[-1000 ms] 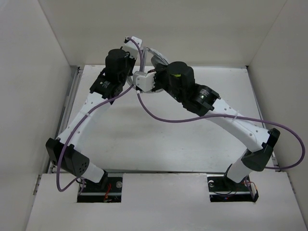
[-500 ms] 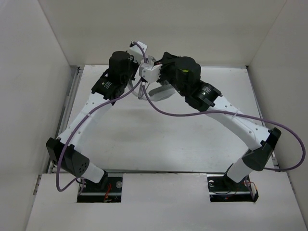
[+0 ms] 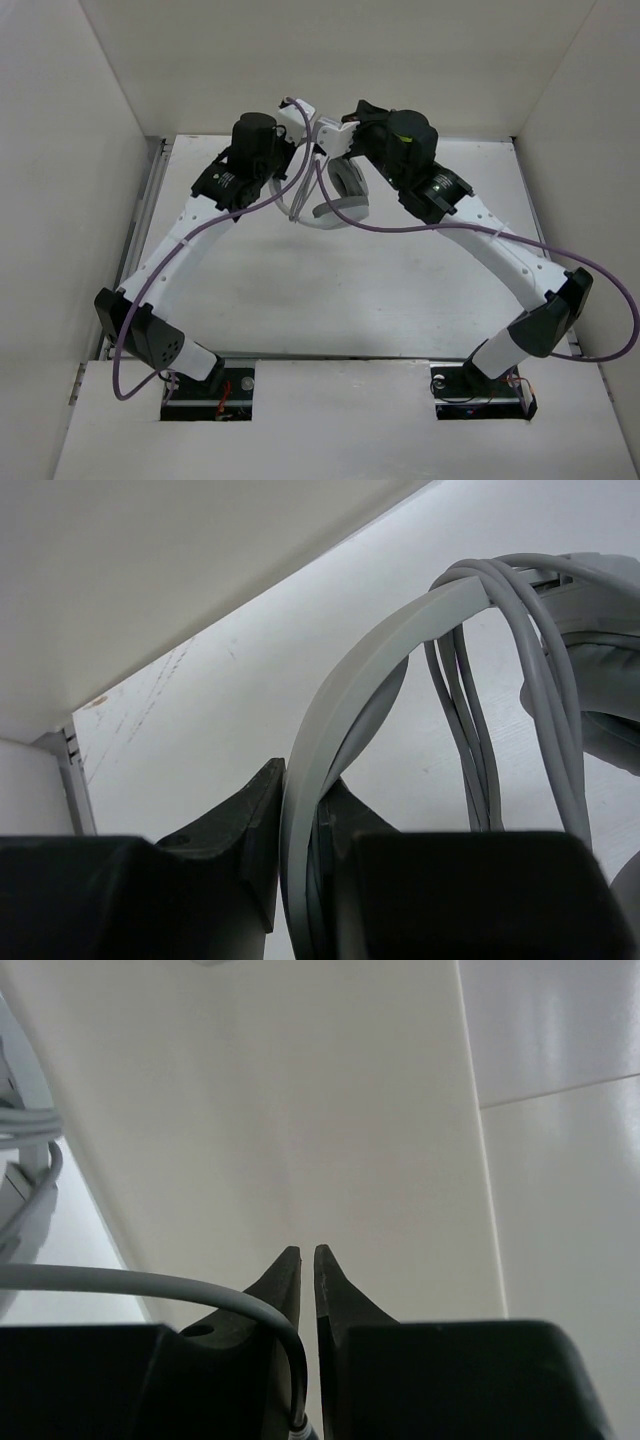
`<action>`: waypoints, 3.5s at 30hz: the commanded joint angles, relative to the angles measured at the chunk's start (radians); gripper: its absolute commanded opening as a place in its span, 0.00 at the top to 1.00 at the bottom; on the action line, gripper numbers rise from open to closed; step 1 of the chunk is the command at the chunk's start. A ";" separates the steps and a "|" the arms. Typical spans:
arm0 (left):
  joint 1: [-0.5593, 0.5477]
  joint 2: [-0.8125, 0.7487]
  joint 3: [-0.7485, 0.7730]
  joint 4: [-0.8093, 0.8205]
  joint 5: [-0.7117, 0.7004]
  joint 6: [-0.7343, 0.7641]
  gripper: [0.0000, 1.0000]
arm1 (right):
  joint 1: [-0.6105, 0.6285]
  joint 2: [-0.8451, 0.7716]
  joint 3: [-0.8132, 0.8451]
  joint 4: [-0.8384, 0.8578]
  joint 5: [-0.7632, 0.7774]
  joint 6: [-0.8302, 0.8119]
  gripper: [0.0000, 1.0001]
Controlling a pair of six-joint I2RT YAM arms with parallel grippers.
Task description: Wrap the headphones
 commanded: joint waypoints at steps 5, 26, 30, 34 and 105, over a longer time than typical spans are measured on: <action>-0.027 -0.115 0.105 0.015 0.167 -0.084 1.00 | -0.071 0.023 0.010 -0.008 -0.151 0.190 0.84; -0.012 -0.151 0.176 -0.097 0.474 -0.203 1.00 | -0.228 0.035 0.116 -0.341 -0.586 0.393 0.67; 0.005 -0.140 0.194 -0.145 0.555 -0.220 1.00 | -0.275 0.026 0.151 -0.462 -0.732 0.399 0.68; 0.019 -0.131 0.208 -0.182 0.629 -0.237 0.99 | -0.329 0.024 0.193 -0.585 -0.880 0.393 0.69; 0.032 0.523 -0.120 0.434 0.012 -0.444 0.74 | -0.814 -0.531 -0.703 0.286 -1.030 1.263 0.52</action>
